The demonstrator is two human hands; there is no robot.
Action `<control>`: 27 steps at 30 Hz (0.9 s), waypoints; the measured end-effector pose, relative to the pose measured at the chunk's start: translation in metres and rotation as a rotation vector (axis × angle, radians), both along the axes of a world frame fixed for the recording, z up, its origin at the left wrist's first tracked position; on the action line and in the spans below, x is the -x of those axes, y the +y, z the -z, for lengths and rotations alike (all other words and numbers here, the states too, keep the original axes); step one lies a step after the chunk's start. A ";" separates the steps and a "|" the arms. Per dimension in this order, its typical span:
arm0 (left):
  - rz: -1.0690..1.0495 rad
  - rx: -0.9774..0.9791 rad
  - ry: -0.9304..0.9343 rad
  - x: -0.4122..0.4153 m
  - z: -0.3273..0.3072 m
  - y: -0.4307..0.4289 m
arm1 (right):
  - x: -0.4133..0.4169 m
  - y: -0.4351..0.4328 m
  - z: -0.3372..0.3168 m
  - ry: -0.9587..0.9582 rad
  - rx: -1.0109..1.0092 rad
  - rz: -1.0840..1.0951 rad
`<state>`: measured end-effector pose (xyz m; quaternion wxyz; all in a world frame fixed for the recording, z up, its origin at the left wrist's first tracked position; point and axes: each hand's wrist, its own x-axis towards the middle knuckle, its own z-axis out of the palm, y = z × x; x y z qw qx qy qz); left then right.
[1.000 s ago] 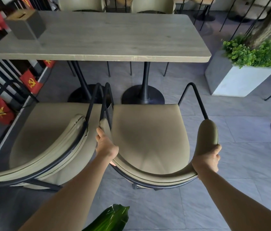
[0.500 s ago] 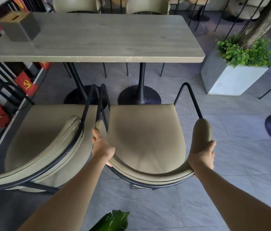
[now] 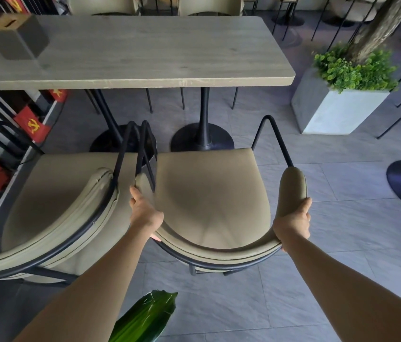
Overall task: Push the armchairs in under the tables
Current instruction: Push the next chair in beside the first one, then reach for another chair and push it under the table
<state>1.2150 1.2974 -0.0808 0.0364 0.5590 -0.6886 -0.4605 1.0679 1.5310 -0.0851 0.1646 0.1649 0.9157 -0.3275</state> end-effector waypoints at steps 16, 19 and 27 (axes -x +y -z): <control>0.125 0.173 -0.144 0.055 -0.088 0.024 | 0.022 -0.021 -0.074 0.100 0.058 -0.314; 0.159 0.203 0.021 0.091 -0.125 0.044 | 0.034 -0.023 -0.112 0.129 0.197 -0.374; 0.205 0.168 0.401 0.177 -0.211 0.099 | 0.094 -0.008 -0.207 0.261 0.509 -0.424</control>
